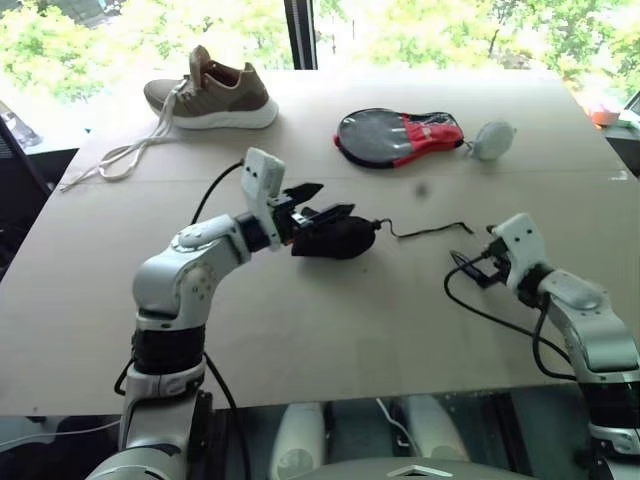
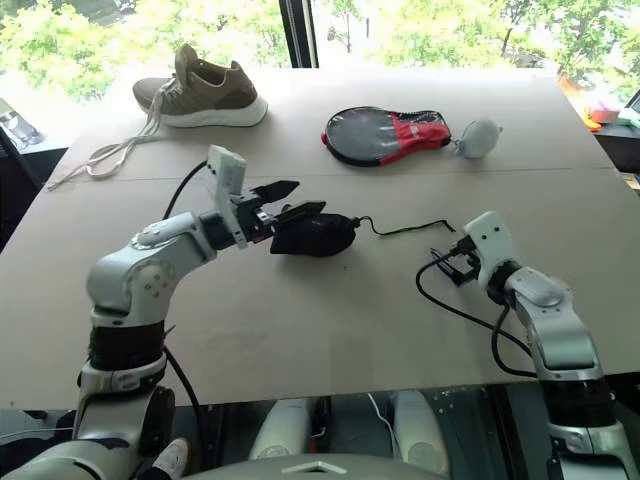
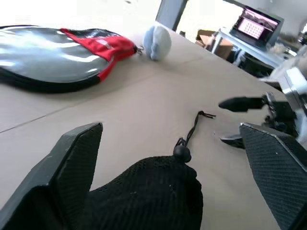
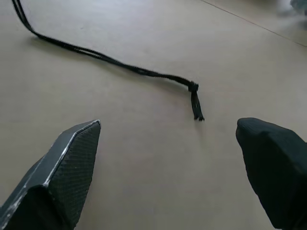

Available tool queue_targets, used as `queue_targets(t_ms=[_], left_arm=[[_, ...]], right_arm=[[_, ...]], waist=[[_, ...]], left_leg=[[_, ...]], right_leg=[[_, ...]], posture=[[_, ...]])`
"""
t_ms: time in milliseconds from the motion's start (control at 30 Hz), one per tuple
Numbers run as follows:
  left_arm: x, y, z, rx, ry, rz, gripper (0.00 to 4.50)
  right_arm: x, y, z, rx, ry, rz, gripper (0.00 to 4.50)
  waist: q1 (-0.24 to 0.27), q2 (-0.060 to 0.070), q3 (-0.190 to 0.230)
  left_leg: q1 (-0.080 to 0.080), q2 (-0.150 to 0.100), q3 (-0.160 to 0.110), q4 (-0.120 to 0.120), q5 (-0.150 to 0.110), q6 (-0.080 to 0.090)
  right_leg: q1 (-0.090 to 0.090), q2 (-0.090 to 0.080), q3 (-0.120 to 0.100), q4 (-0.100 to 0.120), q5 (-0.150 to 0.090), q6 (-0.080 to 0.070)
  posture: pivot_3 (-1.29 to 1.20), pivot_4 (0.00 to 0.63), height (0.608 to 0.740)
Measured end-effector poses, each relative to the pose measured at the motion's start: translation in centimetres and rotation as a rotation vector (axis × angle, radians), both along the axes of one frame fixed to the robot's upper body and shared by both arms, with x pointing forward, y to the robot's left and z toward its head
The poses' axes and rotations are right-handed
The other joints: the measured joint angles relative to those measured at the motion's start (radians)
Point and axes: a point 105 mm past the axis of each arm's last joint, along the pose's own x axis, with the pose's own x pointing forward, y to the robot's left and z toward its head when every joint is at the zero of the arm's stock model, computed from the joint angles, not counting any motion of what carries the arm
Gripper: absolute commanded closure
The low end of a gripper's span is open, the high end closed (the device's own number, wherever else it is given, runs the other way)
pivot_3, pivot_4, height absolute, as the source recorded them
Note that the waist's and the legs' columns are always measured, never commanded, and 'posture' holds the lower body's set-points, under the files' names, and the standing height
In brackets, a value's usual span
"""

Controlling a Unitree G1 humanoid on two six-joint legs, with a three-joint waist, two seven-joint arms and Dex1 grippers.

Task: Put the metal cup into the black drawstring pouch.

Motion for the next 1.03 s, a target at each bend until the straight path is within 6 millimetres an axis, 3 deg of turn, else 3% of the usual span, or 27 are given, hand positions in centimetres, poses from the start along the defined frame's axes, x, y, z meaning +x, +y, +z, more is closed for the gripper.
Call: queue_targets(t_ms=[100, 200, 267, 400, 600, 800, 1033], left_arm=[[-1.3, 2.1, -0.4, -0.015, -0.078, 0.101, 0.0], [-3.2, 4.4, -2.1, -0.004, -0.089, 0.159, 0.0], [-4.8, 5.3, -3.4, 0.0, -0.046, 0.133, 0.0], [-7.1, 5.8, -4.3, -0.012, -0.012, 0.079, 0.0], [-10.2, 8.3, -5.8, 0.047, 0.078, 0.059, 0.0], [-11.1, 8.8, -6.1, 0.05, 0.087, 0.049, 0.0], [-10.4, 9.1, -5.5, 0.052, 0.045, 0.073, 0.0]], right_arm=[[-1.1, -0.8, 1.3, 0.07, -0.096, -0.023, 0.08], [-2.8, -1.0, 3.0, 0.153, -0.184, 0.071, 0.08], [-4.1, -1.0, 3.0, 0.171, -0.16, 0.155, 0.08], [-5.4, -1.1, 2.8, 0.162, -0.115, 0.263, 0.08], [-5.6, -2.3, 3.2, 0.084, -0.064, 0.336, 0.08], [-4.7, -2.5, 4.2, 0.073, -0.088, 0.357, 0.08], [-4.0, -2.3, 5.0, 0.096, -0.106, 0.364, 0.08]], waist=[[-0.002, 0.0, 0.0], [0.0, 0.0, 0.0], [0.003, 0.0, 0.0], [0.003, 0.0, 0.0], [-0.001, 0.0, 0.0], [0.005, -0.001, -0.001], [0.004, -0.001, -0.001]], left_leg=[[0.003, 0.0, 0.0, 0.0, 0.0, 0.001], [0.005, 0.0, -0.001, 0.001, -0.002, 0.003], [0.006, 0.0, -0.002, 0.001, -0.003, 0.005], [0.013, 0.001, -0.002, 0.001, -0.003, 0.005], [0.017, 0.001, -0.001, 0.0, -0.003, 0.005], [0.017, 0.001, -0.001, 0.0, -0.003, 0.006], [0.017, 0.001, -0.002, 0.0, -0.003, 0.006]], right_leg=[[0.002, 0.001, 0.001, 0.001, 0.0, 0.0], [0.004, 0.001, -0.001, 0.001, 0.0, 0.0], [0.006, 0.0, -0.002, 0.0, 0.0, 0.0], [0.014, -0.001, -0.002, -0.001, 0.0, -0.001], [0.016, 0.0, -0.002, 0.0, -0.002, -0.004], [0.016, -0.002, -0.001, -0.001, -0.002, -0.004], [0.016, -0.002, -0.002, -0.001, -0.002, -0.003]], posture=[[0.0, 0.15, 0.74], [0.0, 0.15, 0.74], [0.0, 0.15, 0.74], [0.0, 0.15, 0.74], [0.0, 0.15, 0.74], [0.0, 0.15, 0.74], [0.0, 0.15, 0.74]])
